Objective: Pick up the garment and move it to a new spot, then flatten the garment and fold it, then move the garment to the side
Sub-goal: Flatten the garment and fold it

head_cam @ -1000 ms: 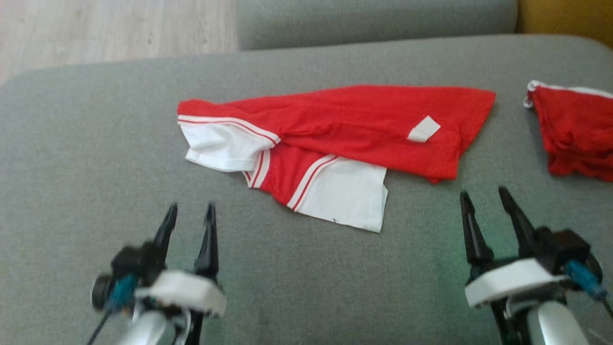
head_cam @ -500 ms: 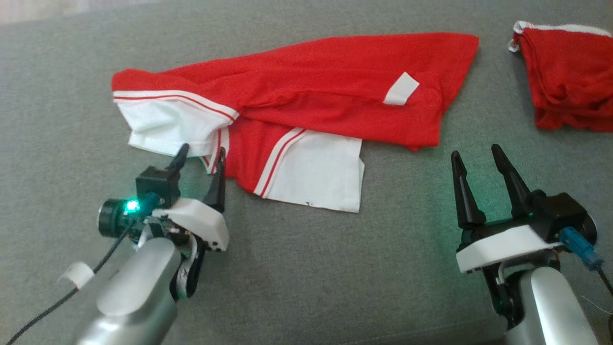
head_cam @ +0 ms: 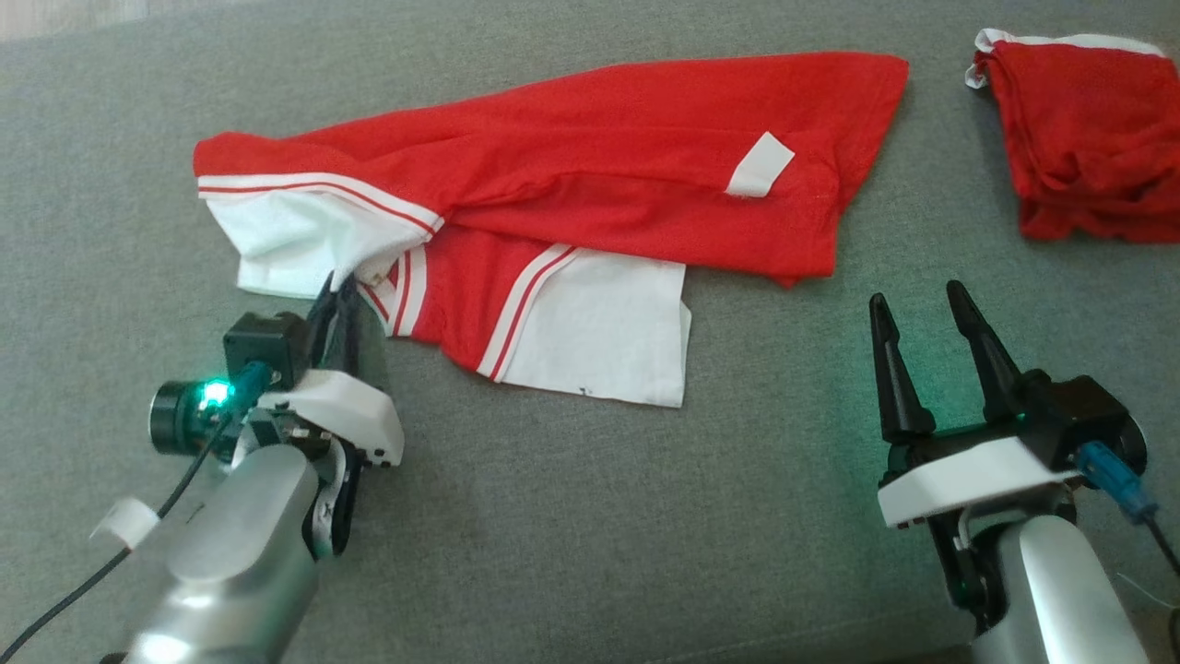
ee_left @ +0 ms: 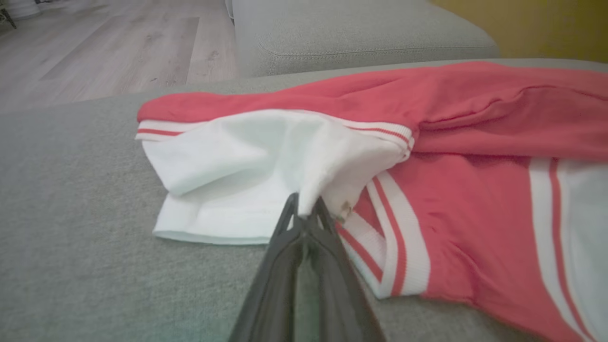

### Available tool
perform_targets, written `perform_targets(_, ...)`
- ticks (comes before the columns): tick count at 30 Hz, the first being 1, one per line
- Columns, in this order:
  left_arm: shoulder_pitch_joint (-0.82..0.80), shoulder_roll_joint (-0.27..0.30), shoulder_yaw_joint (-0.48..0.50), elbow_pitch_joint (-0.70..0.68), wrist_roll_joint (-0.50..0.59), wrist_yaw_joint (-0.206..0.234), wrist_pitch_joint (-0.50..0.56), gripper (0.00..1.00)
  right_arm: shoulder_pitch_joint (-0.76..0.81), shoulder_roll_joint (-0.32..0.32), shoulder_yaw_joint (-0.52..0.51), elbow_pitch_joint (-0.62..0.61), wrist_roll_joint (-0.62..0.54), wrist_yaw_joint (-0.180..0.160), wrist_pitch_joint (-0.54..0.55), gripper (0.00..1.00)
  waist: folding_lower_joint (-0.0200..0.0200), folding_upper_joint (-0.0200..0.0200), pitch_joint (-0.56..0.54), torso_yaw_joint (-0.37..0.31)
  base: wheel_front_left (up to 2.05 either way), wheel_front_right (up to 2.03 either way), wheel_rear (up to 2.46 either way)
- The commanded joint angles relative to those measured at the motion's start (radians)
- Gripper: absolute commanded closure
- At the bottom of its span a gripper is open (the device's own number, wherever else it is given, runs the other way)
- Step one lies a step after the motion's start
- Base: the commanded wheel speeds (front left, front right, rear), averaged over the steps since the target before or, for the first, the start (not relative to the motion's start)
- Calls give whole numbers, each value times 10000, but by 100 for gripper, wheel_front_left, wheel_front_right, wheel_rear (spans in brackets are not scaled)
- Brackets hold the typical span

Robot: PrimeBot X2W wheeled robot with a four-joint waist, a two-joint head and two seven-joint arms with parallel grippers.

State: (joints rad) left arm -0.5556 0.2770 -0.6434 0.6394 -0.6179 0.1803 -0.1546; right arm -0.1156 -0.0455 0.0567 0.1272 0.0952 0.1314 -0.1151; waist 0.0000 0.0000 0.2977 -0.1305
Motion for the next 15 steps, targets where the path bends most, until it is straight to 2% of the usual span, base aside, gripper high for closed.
perform_targets(1,-604,209,381,-143,-11,-90,-233,100,-325,-47,192,-251,30,-7,-109,0,0,0,-26,17,0,0,0)
perform_targets(7,-836,258,439,-244,188,-147,-751,100,-300,-47,110,-158,20,-7,-131,0,0,0,-237,150,0,0,0)
perform_targets(15,4,957,19,-1566,646,-134,-709,100,88,-47,-239,-66,-57,-7,-86,0,0,0,-1043,676,0,0,0)
